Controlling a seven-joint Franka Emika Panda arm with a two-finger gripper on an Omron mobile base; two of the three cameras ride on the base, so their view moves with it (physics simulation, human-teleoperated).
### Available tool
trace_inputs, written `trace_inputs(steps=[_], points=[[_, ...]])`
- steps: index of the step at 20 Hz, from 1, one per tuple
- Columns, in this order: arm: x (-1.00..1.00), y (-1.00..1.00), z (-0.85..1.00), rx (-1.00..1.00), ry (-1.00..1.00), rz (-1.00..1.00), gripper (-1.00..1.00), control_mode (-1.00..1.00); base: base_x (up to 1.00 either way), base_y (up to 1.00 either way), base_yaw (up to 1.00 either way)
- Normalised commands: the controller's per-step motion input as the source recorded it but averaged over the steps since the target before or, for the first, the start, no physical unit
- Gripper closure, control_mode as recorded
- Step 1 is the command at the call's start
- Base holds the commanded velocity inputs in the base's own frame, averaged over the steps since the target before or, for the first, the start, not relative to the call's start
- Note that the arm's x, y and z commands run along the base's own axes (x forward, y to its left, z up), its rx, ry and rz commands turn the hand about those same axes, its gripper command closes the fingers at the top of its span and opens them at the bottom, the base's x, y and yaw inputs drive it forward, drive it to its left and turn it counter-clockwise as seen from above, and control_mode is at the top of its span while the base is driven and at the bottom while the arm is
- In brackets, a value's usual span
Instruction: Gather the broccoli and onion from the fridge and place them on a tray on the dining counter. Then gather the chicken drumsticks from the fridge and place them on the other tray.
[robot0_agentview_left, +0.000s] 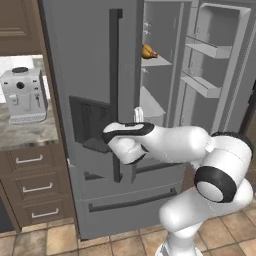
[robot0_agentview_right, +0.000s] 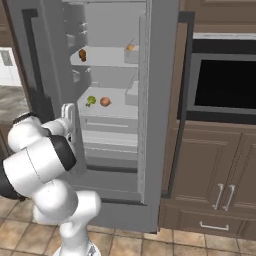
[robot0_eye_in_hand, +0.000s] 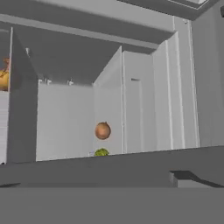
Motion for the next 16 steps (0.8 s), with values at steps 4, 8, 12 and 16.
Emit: trace_inputs(steps=[4,8,12,16], points=[[-0.49,1.00,0.73,0.00,0.48,0.48,-1.00,-1.00,0.00,0.00,0.00],[-0.11,1.00,0.68,0.04,0.53,0.60,-1.00,-1.00,0.00,0.00,0.00],[-0.12,1.00,0.69,0.05,0.49,0.60,-1.00,-1.00,0.00,0.00,0.00],[-0.36,1.00,0.22,0.09,0.22,0.61,-1.00,-1.00,0.00,0.00,0.00]])
